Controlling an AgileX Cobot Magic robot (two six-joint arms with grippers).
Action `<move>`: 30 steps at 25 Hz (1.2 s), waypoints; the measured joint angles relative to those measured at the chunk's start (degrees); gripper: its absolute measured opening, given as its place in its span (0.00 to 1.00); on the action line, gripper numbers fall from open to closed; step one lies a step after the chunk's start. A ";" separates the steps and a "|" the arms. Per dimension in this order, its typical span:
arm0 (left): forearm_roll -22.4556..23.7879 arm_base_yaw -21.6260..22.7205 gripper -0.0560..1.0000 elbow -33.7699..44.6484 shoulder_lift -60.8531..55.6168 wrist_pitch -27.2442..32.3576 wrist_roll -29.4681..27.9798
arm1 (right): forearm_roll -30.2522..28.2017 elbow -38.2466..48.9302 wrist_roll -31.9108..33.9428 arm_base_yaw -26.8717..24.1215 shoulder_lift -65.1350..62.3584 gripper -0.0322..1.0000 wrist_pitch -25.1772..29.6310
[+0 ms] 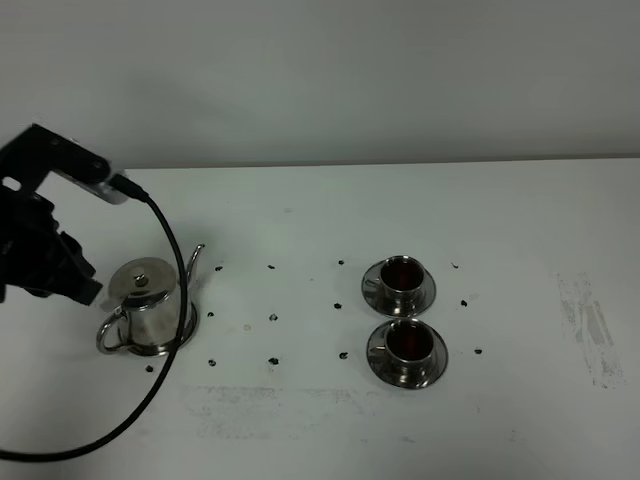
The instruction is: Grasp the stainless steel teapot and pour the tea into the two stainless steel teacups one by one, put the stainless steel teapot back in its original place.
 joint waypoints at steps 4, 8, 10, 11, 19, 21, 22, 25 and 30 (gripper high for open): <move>0.00 0.00 0.36 0.00 -10.44 0.50 0.05 | 0.00 0.00 0.00 0.00 0.00 0.31 0.00; 0.00 0.00 0.36 0.00 -19.03 0.68 0.05 | 0.00 0.00 0.00 0.00 0.00 0.31 0.00; 0.07 0.00 0.36 0.00 -22.65 1.04 0.05 | 0.00 0.00 0.00 0.00 0.00 0.31 0.00; 0.36 0.00 0.36 0.00 -24.07 2.00 0.05 | 0.00 0.00 0.00 0.00 0.00 0.31 0.00; 1.95 0.00 0.36 0.00 -35.79 23.75 -18.16 | 0.00 0.00 0.00 0.00 0.00 0.31 0.00; 2.35 0.00 0.36 0.98 -39.07 27.07 -20.78 | 0.00 0.00 0.00 0.00 0.00 0.31 0.00; 2.49 0.00 0.36 2.01 -41.20 27.71 -21.67 | 0.00 0.00 0.00 0.00 0.00 0.31 0.00; 2.95 0.61 0.36 8.23 -48.35 27.43 -24.33 | 0.00 0.00 0.00 0.00 0.00 0.31 0.00; 5.31 2.83 0.36 20.95 -61.07 25.27 -25.17 | 0.00 0.00 0.00 0.00 0.00 0.31 0.00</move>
